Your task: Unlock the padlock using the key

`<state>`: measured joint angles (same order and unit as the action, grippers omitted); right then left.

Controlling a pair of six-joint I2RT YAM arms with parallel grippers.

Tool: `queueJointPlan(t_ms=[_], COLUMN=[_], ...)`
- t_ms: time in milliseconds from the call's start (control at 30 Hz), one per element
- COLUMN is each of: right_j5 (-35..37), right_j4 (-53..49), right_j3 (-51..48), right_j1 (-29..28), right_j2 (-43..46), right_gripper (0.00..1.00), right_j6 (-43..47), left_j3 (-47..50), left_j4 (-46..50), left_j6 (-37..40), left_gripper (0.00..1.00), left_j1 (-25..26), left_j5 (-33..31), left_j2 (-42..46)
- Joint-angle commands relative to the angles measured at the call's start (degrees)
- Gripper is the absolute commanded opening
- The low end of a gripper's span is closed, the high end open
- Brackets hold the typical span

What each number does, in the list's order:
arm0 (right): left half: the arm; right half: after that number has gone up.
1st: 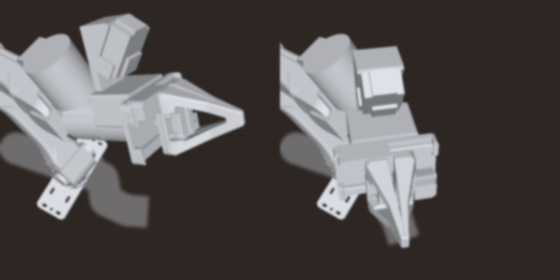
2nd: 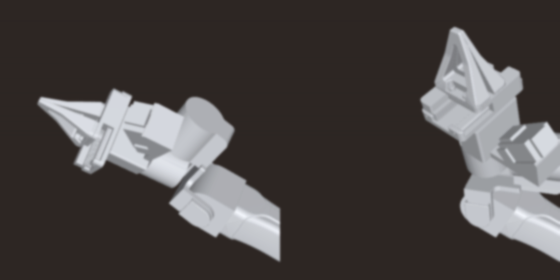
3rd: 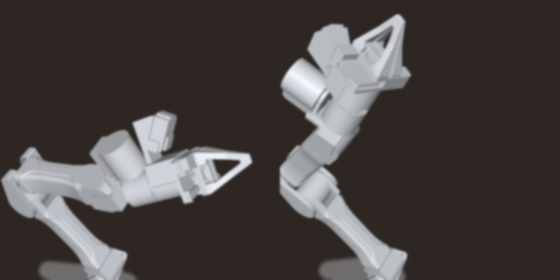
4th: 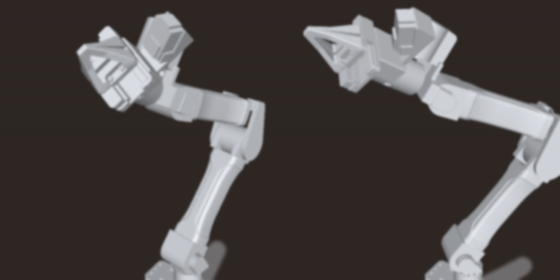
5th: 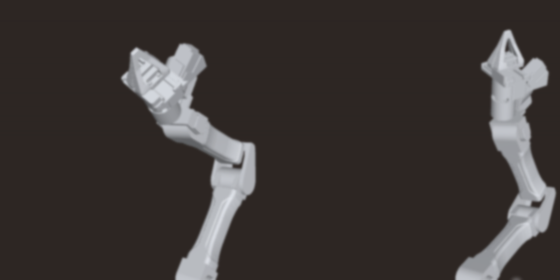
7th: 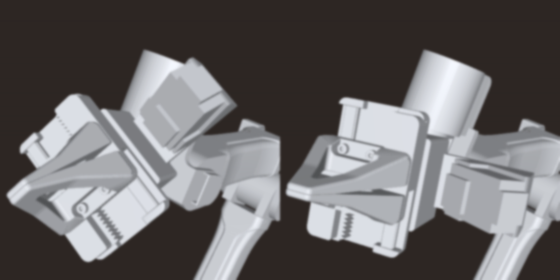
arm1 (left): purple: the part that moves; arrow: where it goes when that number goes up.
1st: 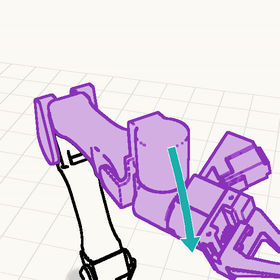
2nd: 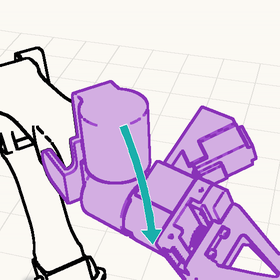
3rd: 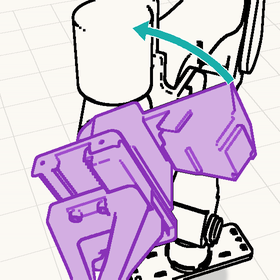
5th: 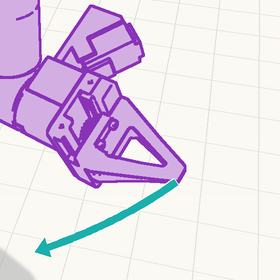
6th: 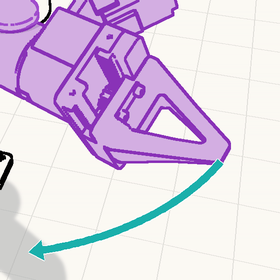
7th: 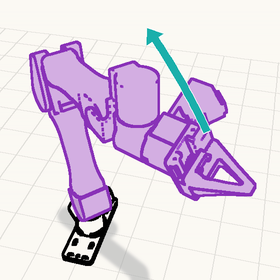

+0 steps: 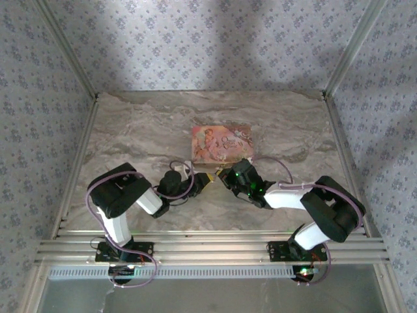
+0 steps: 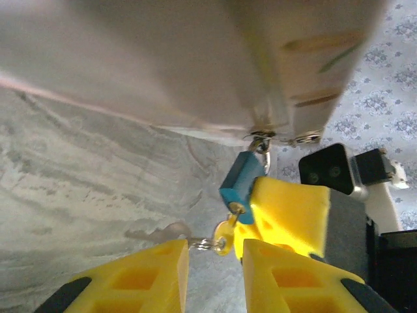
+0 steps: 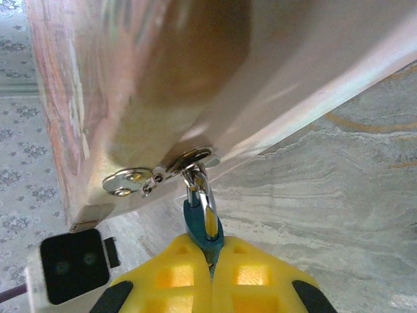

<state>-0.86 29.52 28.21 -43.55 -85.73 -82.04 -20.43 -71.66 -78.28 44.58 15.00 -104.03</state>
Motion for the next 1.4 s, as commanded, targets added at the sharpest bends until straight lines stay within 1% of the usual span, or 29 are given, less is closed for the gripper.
queueJointPlan(t_ms=[0,200,300,533,600,733,967,1167,1367], right_j5=[0.43,0.35,0.38,0.34,0.37,0.34,-1.09,-1.59,-2.19], right_j4=[1.56,2.05,2.46,3.08,3.17,3.46,3.35,0.17,4.67], right_j3=[-0.79,-1.03,-1.18,-1.22,-1.22,-1.22,-0.78,0.0,0.89], right_j1=[-0.48,-0.66,-0.88,-1.11,-1.19,-1.5,-2.01,-3.6,-5.17], right_j2=[-0.58,-0.58,-0.58,-0.58,-0.63,-0.66,-1.15,-1.22,-4.17], right_gripper=[0.0,0.0,0.0,0.0,0.0,0.0,0.0,0.0,0.0], right_j6=[-1.26,-1.48,-1.79,-2.17,-2.19,-2.38,-1.77,0.58,1.63], left_j3=[-1.37,-1.83,-2.29,-3.22,-3.24,-3.57,-5.01,-6.67,-9.06], left_j4=[-5.52,-6.38,-7.19,-9.06,-9.03,-9.1,-9.03,-9.05,-9.03], left_j6=[-2.9,-3.08,-3.75,-5.12,-5.13,-5.07,-5.64,-7.59,-12.36], left_gripper=[0.29,0.29,0.24,0.18,0.13,0.0,0.0,0.0,0.0], left_j1=[0.8,0.91,0.94,1.12,1.06,1.05,0.98,0.3,0.67], left_j5=[-0.32,-0.49,-0.22,0.44,0.46,0.6,1.9,3.05,3.43], left_j2=[-1.53,-1.7,-2.02,-3.23,-2.93,-2.58,-2.22,-1.14,-0.5])
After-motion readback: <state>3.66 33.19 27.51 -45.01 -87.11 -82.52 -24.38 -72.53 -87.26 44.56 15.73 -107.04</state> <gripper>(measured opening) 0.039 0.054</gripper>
